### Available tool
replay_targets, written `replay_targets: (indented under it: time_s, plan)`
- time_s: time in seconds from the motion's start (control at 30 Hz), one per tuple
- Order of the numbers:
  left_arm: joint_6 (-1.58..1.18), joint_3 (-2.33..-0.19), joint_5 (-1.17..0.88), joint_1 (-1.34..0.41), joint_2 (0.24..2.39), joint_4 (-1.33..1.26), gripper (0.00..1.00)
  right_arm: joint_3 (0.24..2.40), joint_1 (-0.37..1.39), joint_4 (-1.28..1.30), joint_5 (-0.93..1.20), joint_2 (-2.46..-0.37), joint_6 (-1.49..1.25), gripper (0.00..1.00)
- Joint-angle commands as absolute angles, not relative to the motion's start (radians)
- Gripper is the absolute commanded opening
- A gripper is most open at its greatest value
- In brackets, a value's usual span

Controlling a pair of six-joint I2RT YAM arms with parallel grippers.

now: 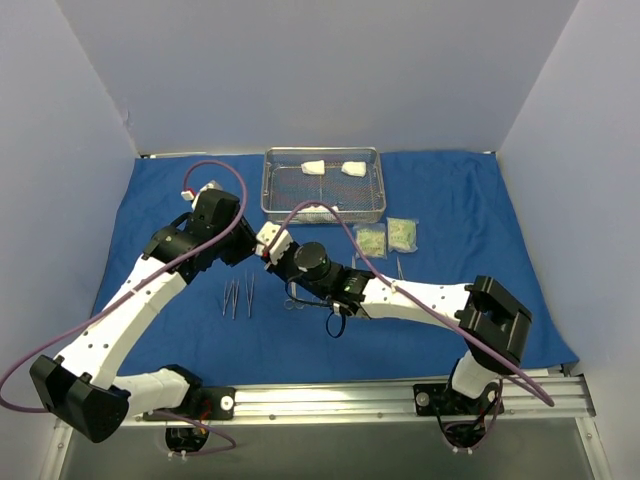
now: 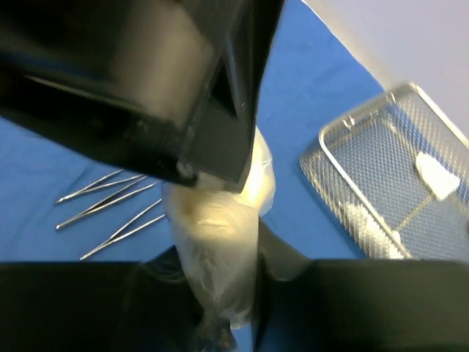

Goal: Open and lay out the surgical kit
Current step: Place the medical item in the surgical kit.

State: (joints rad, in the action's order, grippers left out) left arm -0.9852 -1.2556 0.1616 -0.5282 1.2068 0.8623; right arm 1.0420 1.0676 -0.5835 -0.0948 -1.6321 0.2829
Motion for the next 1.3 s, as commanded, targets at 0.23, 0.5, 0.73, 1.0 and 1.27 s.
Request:
replay_targets:
  time_s: [0.23,0.5,0.73,1.0,1.27]
  plan:
    - [-0.954,-1.341,0.219,-0.531,1.204,0.841,0.94,0.809,0.973,-0.793,-0.305,-1.517,-0.398,0.01]
    - [-0.893,-1.316,0.223,-0.520,1.172,0.812,0.94,0.646,0.858,-0.830,-0.433,-1.465,-0.836,0.10]
    - [-0.870,-1.287,0.167,-0.497,1.174,0.792,0.94,0.701,0.818,-0.834,-0.427,-1.543,-0.972,0.16]
    - [-0.854,-1.266,0.141,-0.468,1.166,0.775,0.94,0.793,0.762,-0.916,-0.330,-1.702,-1.063,0.20]
    - [-0.844,-1.255,0.114,-0.423,1.158,0.767,0.94,0.956,0.744,-0.824,-0.330,-1.867,-1.071,0.22]
